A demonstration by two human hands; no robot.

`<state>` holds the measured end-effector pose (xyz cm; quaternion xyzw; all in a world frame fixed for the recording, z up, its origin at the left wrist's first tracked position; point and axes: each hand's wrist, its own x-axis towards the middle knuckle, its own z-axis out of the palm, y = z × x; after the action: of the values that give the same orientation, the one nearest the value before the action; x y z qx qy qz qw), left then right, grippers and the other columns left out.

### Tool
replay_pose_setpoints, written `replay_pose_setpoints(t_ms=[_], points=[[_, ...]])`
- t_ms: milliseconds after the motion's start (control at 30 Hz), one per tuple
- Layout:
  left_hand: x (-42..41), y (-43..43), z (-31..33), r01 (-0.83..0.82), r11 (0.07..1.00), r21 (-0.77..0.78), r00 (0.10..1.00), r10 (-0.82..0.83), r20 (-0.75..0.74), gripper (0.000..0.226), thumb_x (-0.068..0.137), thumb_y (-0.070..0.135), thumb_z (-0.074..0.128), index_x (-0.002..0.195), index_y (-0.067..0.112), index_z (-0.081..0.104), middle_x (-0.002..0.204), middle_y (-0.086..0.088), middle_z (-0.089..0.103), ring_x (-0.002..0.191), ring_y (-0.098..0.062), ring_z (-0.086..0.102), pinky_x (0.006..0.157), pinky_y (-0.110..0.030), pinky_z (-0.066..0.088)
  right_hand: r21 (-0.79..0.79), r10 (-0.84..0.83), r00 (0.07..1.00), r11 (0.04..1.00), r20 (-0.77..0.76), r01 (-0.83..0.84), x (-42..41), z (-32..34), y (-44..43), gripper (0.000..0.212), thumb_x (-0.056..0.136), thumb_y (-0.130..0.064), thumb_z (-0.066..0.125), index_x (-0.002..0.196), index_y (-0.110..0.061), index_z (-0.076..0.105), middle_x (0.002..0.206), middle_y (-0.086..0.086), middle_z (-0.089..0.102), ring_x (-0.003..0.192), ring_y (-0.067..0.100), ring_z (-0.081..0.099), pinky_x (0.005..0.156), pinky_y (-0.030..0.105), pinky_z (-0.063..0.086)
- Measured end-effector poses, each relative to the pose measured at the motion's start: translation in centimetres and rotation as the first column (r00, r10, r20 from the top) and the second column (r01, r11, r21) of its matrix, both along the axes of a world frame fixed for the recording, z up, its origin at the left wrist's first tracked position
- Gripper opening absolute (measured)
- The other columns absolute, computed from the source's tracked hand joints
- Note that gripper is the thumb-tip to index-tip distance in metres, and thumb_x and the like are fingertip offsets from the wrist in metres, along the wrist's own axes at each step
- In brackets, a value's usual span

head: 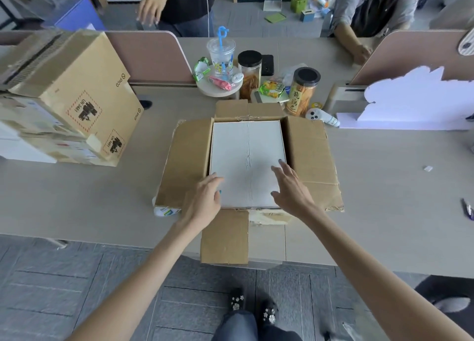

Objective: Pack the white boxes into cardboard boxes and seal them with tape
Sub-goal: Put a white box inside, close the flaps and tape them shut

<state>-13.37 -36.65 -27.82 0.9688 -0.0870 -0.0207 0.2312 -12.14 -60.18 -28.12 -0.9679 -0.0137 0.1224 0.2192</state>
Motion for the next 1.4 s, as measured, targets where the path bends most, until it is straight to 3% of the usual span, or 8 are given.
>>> replay_pose_setpoints(t_ms=[133,267,400,600,733,867,1100,1400], points=[[-2.8,3.4,-1.9,0.241,0.966,0.091,0.961,-0.251,0.118,0.074,0.076,-0.027,0.052,0.137,0.014,0.056,0.148,-0.004,0.049,0.137,-0.019,0.046,0.117,-0.037,0.033,0.05,0.107,0.982,0.992,0.158,-0.116,-1.8,-0.2,-1.3,0.052,0.095,-0.009,0.053,0.145,-0.019,0.042,0.159,-0.005,0.026,0.142,0.017,0.033,0.087,0.036,0.049],[-5.4,6.4,-3.4,0.386,0.834,0.394,0.878,-0.463,0.12,0.105,0.06,-0.029,0.049,0.152,0.021,0.035,0.158,-0.003,0.032,0.146,-0.019,0.03,0.119,-0.046,0.022,0.015,0.236,0.953,0.97,0.189,-0.244,-3.5,-0.8,-1.8,0.05,0.096,-0.01,0.05,0.144,-0.024,0.046,0.157,-0.01,0.032,0.14,0.012,0.034,0.091,0.031,0.047],[-6.0,7.0,-4.1,0.419,0.764,0.491,0.858,-0.51,0.063,0.105,0.071,-0.021,0.055,0.158,0.026,0.018,0.163,-0.003,0.017,0.15,-0.019,0.019,0.119,-0.051,0.02,0.03,0.27,0.946,0.96,0.179,-0.28,-4.8,-1.6,-1.8,0.054,0.093,-0.001,0.045,0.142,-0.022,0.048,0.154,-0.008,0.037,0.139,0.014,0.037,0.1,0.033,0.044],[-5.9,6.7,-1.6,0.368,0.9,0.235,0.903,-0.406,0.141,0.084,0.076,-0.022,0.055,0.144,0.026,0.046,0.152,0.005,0.04,0.143,-0.014,0.035,0.12,-0.042,0.023,0.101,0.198,0.956,0.969,0.215,-0.224,-5.0,-1.8,-2.5,0.049,0.093,0.002,0.043,0.132,-0.022,0.059,0.145,-0.012,0.049,0.129,0.012,0.049,0.081,0.03,0.049],[-4.4,5.0,-0.6,0.172,0.983,-0.068,0.978,-0.162,0.128,0.048,0.089,0.01,0.068,0.135,0.015,0.058,0.144,-0.001,0.052,0.133,-0.013,0.045,0.114,-0.038,0.035,0.131,0.16,0.964,0.973,0.215,-0.191,-4.3,-1.7,-2.5,0.043,0.092,0.0,0.046,0.123,-0.023,0.064,0.138,-0.014,0.055,0.122,0.013,0.055,0.077,0.029,0.049],[-1.7,3.0,-0.3,-0.171,0.934,-0.313,0.984,0.146,-0.102,0.051,0.081,0.049,0.063,0.121,0.017,0.058,0.117,0.0,0.065,0.107,-0.022,0.061,0.091,-0.047,0.05,0.154,0.135,0.973,0.974,0.189,-0.166,-3.0,-1.2,-2.5,0.042,0.092,-0.001,0.046,0.122,-0.022,0.066,0.133,-0.012,0.059,0.12,0.013,0.055,0.083,0.03,0.048],[1.8,2.2,-2.4,-0.147,0.989,-0.02,0.98,0.143,-0.142,0.079,0.091,0.04,0.065,0.156,0.024,0.023,0.165,0.004,0.009,0.151,-0.019,0.006,0.12,-0.045,0.008,0.182,0.104,0.977,0.973,0.188,-0.138,0.9,-0.6,-2.3,0.043,0.091,0.0,0.044,0.119,-0.022,0.067,0.127,-0.012,0.063,0.111,0.011,0.06,0.076,0.026,0.044],[9.9,2.0,-1.3,-0.112,0.99,-0.088,0.992,0.106,-0.068,0.066,0.093,0.03,0.064,0.151,0.027,0.034,0.164,0.004,0.016,0.15,-0.017,0.012,0.119,-0.045,0.009,0.094,0.057,0.978,0.993,0.2,-0.077,11.1,1.0,-2.7,0.039,0.094,-0.003,0.047,0.126,-0.018,0.062,0.138,-0.004,0.055,0.122,0.019,0.053,0.085,0.034,0.048]])
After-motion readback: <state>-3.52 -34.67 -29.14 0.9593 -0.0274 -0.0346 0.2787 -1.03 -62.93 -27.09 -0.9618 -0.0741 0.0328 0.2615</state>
